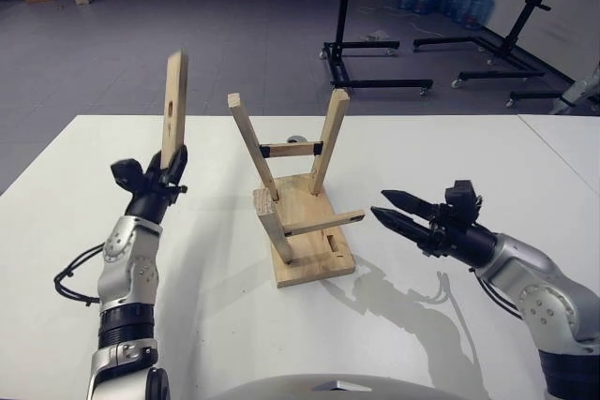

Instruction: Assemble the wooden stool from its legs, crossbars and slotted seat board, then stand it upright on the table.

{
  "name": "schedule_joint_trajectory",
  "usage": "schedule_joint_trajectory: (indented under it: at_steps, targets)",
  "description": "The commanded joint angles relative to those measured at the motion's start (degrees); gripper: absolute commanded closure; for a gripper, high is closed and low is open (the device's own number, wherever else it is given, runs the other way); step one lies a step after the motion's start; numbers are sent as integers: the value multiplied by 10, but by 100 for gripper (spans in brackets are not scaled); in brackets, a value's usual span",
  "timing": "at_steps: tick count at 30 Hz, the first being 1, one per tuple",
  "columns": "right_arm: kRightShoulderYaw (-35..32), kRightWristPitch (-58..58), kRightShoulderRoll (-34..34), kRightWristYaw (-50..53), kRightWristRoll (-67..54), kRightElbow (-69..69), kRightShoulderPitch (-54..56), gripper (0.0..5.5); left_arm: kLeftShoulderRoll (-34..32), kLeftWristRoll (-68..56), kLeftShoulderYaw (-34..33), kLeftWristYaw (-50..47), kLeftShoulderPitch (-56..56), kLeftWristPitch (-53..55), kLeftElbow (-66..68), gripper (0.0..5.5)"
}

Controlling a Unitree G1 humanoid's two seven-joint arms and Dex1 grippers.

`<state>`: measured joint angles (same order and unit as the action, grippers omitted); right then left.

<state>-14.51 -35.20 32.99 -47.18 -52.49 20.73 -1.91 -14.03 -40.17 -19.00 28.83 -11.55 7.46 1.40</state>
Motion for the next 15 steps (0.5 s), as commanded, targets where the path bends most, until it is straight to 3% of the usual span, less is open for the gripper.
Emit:
schedule_joint_trajectory:
  at_steps: [1,8,15]
  targets:
    - [-28,-36,-17,32,-107,16,73,236,-61,-188,7,105,12,160,-136,344]
    - [2,-48,-76,75,-221,7,197,236,-159,-223,101,288,-26,322,-113,344]
    - [69,-41,-135,67,-199,-18,249,236,-167,-163,152,375,-108,334,-38,344]
